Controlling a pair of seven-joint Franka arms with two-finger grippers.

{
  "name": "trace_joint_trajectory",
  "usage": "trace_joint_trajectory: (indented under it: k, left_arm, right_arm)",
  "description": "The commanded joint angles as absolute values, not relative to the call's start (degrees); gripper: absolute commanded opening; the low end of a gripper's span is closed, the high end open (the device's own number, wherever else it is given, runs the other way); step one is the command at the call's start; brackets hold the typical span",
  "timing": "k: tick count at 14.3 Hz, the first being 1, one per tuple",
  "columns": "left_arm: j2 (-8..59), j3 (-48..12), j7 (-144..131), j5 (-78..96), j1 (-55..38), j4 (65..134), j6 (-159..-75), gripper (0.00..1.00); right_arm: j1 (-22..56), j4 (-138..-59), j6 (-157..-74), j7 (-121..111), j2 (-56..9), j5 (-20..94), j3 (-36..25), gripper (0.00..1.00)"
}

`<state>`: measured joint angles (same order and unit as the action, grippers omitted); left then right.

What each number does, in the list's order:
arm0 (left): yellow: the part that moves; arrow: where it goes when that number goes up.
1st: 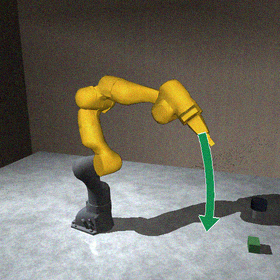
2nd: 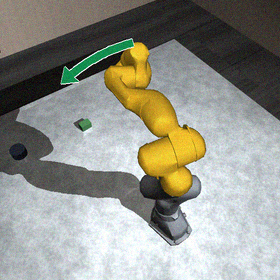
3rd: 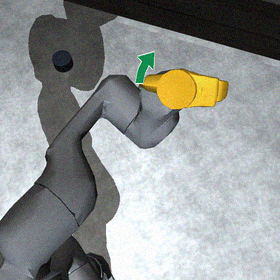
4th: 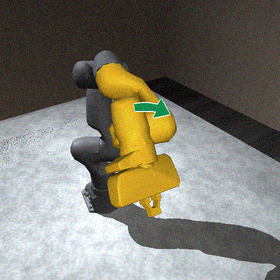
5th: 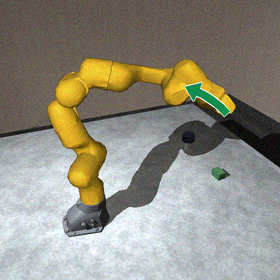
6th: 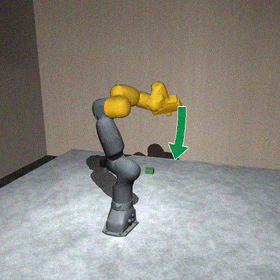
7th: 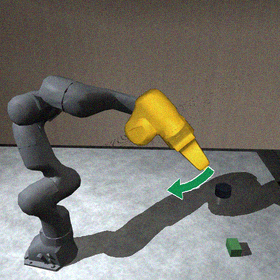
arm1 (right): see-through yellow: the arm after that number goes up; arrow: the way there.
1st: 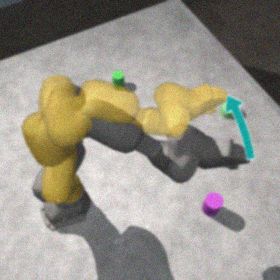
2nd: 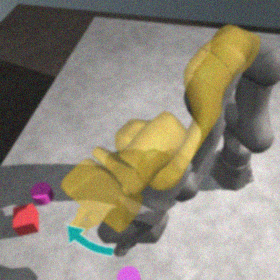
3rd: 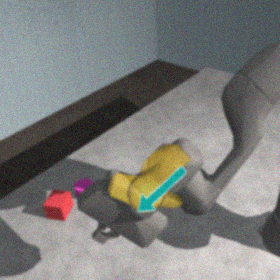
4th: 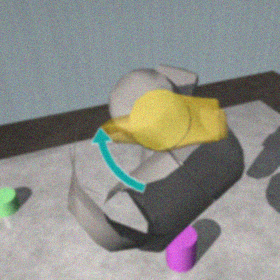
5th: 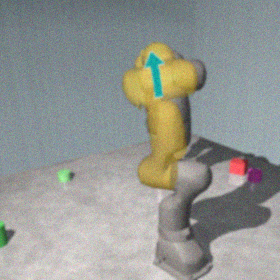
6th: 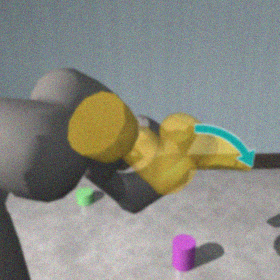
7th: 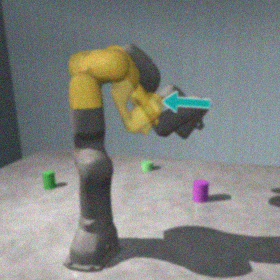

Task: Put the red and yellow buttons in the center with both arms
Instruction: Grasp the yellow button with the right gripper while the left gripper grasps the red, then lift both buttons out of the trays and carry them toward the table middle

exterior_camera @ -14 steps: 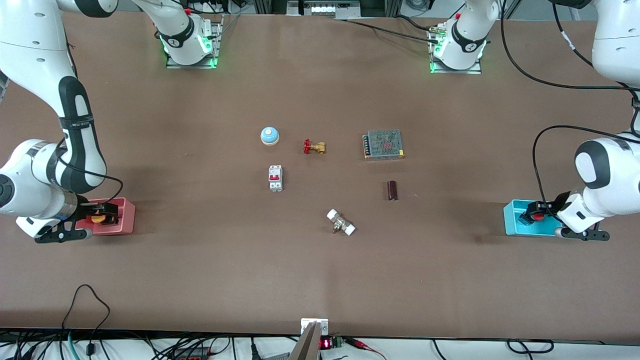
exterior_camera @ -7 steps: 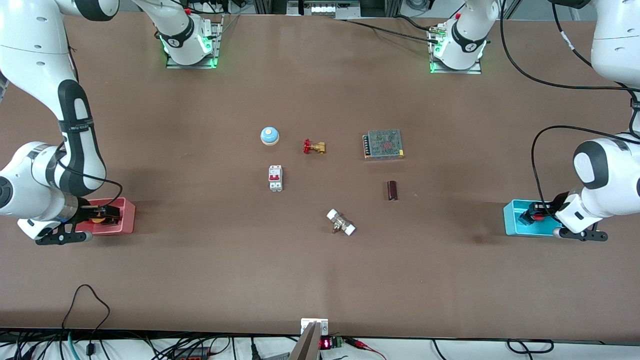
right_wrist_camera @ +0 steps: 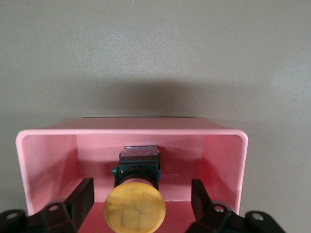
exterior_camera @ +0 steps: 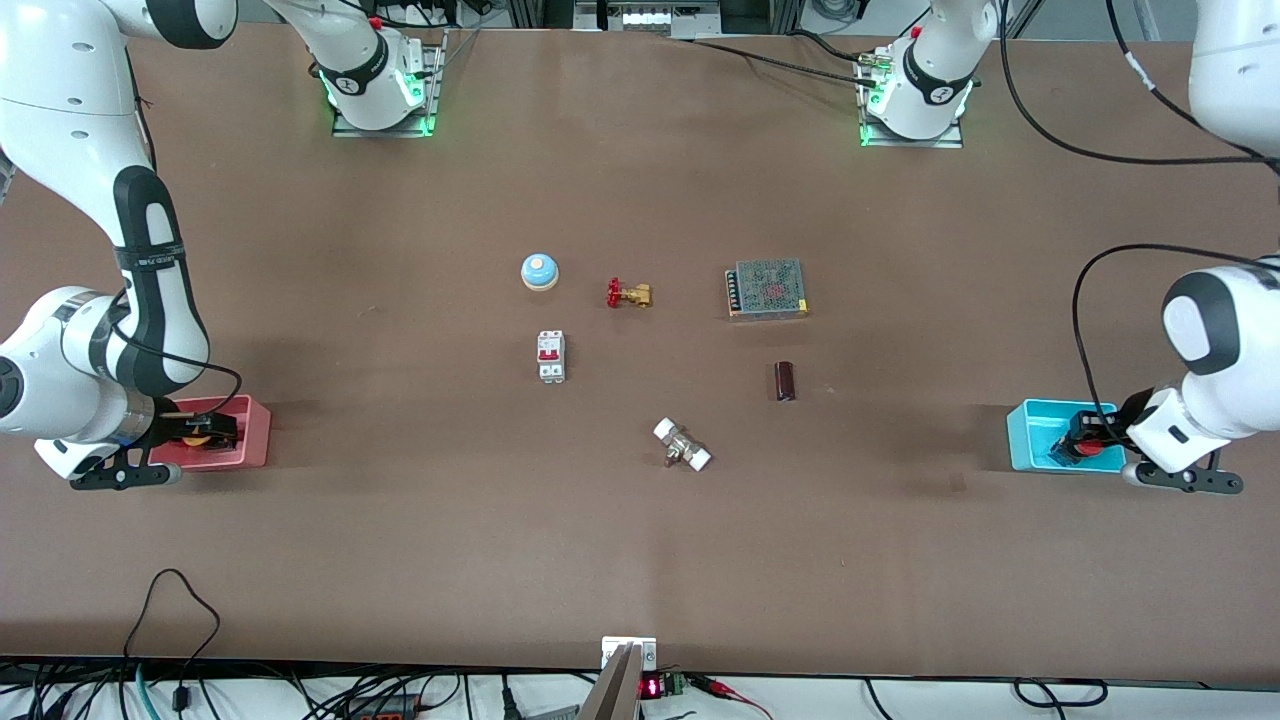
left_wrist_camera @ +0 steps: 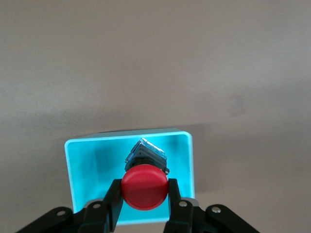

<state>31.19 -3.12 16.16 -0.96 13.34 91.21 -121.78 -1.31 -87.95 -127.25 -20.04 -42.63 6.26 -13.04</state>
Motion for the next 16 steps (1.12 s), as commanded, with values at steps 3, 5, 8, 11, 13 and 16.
trace_joint_trajectory:
  k: [3, 5, 8, 11, 13, 16]
  left_arm:
    - [26.0, -3.2, 12.0, -0.7, 10.3, 90.0, -113.5, 0.22]
    - [25.9, -3.8, 6.3, -0.7, 7.9, 90.1, -112.8, 0.22]
    - [27.4, -4.4, -0.8, 0.7, 3.4, 90.2, -113.0, 0.22]
    - [30.5, -4.4, -5.9, 2.9, -1.0, 90.3, -113.8, 0.22]
    - [32.8, -4.4, -7.4, 3.0, -2.1, 90.4, -115.7, 0.22]
    - [35.4, -4.4, -8.3, 3.0, -3.2, 90.4, -118.0, 0.22]
  right_arm:
    - [-1.9, -86.4, -127.2, -21.4, -43.4, 7.4, -12.5, 0.50]
    - [-1.9, -86.4, -127.2, -21.4, -43.4, 7.3, -12.5, 0.45]
    - [-1.9, -86.4, -127.1, -21.5, -43.2, 7.3, -12.5, 0.41]
    - [-1.9, -85.8, -126.2, -23.0, -41.8, 7.3, -12.5, 0.41]
    - [-1.8, -84.8, -124.4, -23.0, -39.3, 6.8, -12.6, 0.41]
    - [-1.6, -81.8, -115.5, -23.2, -36.0, 6.7, -12.7, 0.41]
